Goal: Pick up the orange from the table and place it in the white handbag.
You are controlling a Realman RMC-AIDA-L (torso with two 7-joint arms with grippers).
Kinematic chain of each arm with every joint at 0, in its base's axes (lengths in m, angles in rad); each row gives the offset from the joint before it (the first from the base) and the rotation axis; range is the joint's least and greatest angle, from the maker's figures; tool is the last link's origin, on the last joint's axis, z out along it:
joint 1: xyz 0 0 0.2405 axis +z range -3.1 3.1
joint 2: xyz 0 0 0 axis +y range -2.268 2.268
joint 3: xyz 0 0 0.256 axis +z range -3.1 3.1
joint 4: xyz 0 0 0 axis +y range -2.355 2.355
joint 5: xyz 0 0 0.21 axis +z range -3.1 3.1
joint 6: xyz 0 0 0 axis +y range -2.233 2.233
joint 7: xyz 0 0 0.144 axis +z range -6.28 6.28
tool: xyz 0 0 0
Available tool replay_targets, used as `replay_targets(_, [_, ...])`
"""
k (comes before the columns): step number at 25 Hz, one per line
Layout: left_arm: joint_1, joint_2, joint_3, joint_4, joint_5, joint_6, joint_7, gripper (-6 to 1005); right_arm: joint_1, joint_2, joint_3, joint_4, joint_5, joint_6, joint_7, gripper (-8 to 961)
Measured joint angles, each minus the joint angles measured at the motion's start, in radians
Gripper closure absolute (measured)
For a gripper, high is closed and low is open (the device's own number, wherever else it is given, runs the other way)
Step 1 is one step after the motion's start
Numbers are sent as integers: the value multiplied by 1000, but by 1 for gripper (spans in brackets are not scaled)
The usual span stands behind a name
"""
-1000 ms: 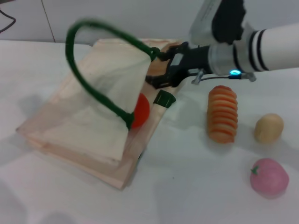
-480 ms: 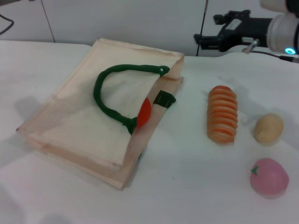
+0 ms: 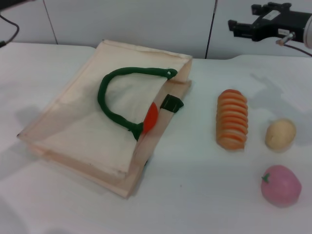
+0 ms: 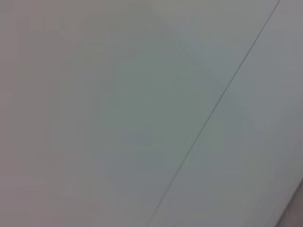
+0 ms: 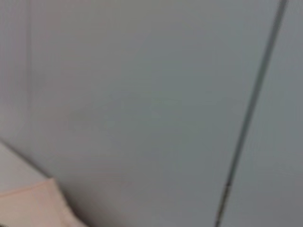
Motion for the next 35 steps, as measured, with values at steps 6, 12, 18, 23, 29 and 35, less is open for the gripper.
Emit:
replay_targets(6, [37, -53, -1, 42, -102, -88, 205, 312, -77, 2, 2, 14, 293, -50, -234, 172])
replay_targets(12, [84, -92, -3, 84, -186, -163, 392, 314, -124, 2, 9, 127, 677, -16, -566, 173])
replay_targets(18, [127, -96, -7, 245, -271, -274, 647, 316, -136, 3, 87, 333, 985, 184, -925, 174])
replay_targets(23, [165, -98, -10, 367, -367, -344, 858, 317, -129, 4, 105, 539, 1235, 381, -1242, 174])
replay_targets(29, [226, -98, -10, 533, -533, -376, 1143, 317, -127, 4, 105, 625, 1326, 412, -1300, 176])
replay_targets(35, [275, -99, -9, 701, -709, -398, 1426, 317, -134, 3, 110, 657, 1390, 413, -1300, 177])
